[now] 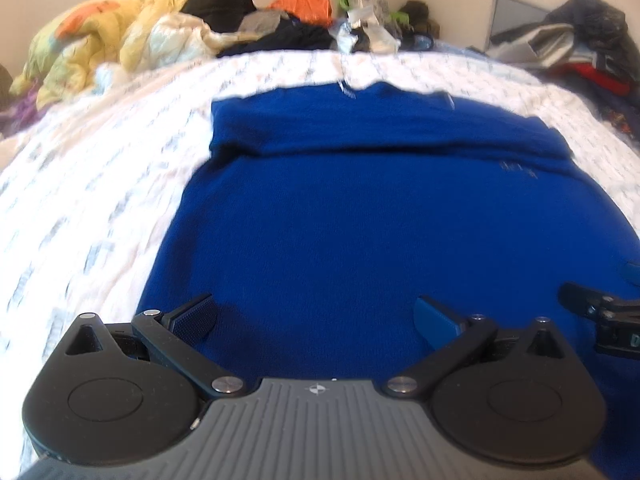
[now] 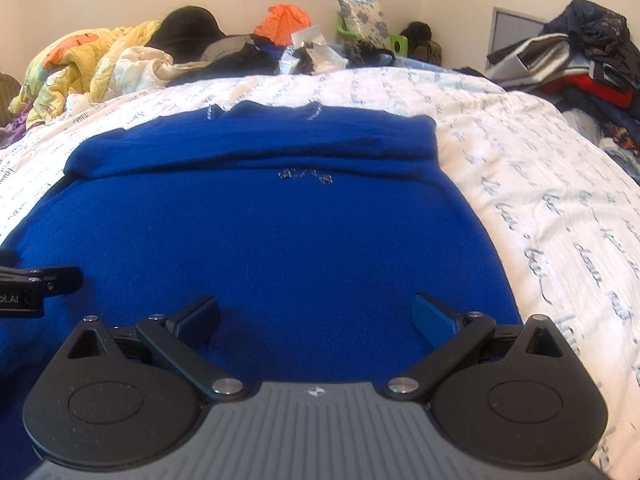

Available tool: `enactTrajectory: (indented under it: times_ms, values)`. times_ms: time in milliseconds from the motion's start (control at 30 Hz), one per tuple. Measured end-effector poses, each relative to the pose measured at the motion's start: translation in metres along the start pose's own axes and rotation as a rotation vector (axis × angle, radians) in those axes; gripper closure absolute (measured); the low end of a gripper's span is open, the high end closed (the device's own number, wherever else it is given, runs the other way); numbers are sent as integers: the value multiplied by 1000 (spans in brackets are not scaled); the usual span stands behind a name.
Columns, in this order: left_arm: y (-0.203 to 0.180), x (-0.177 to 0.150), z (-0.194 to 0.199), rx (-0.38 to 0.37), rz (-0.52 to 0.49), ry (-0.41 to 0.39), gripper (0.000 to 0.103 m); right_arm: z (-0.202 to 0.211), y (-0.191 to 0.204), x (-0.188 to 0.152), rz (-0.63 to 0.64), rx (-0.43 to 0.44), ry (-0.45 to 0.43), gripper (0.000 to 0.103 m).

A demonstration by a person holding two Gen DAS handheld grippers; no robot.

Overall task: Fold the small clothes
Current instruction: 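Release the sweater and hold both tools above the folded sweater, then grasp the sweater hem with both tools and fold it toward the collar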

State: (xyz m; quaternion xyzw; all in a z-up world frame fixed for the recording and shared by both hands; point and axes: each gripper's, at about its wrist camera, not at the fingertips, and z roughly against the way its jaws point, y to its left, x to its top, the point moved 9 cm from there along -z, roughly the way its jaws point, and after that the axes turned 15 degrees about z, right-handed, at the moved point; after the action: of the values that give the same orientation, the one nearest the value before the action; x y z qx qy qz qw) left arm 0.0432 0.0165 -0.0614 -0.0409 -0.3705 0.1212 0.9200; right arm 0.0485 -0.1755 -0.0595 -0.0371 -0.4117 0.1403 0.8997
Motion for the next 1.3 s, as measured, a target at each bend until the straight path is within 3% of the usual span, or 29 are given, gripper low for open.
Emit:
enactTrajectory:
  times_ms: [100, 200, 333, 567, 867, 933, 1000, 1133, 1233, 1300]
  values:
    - [4, -22, 20, -20, -18, -7, 0, 17, 4, -14, 9, 18, 15, 0]
    - [16, -46, 42, -45, -50, -67, 0, 35, 7, -32, 33, 36, -13, 0]
    - [27, -66, 62, -70, -70, -77, 0, 54, 9, -51, 49, 38, -48, 0]
    - [36, -78, 76, -76, -68, -20, 0, 75, 13, -64, 62, 51, -16, 0]
    - [75, -101, 109, -66, -24, 84, 0, 129, 7, -103, 176, 214, 84, 0]
    - [90, -102, 118, -87, 30, 117, 0, 141, -4, -108, 128, 274, 137, 0]
    - [104, -100, 127, -160, 139, 159, 0, 153, -29, -106, -49, 339, 141, 0]
    - [123, -92, 131, -416, 415, 293, 0, 150, -77, -112, -482, 567, 181, 0]
    - [123, -92, 121, -602, 591, 426, 0, 137, -82, -116, -541, 621, 209, 0]
    - [127, -92, 115, -661, 657, 452, 2, 132, -73, -113, -574, 702, 223, 0]
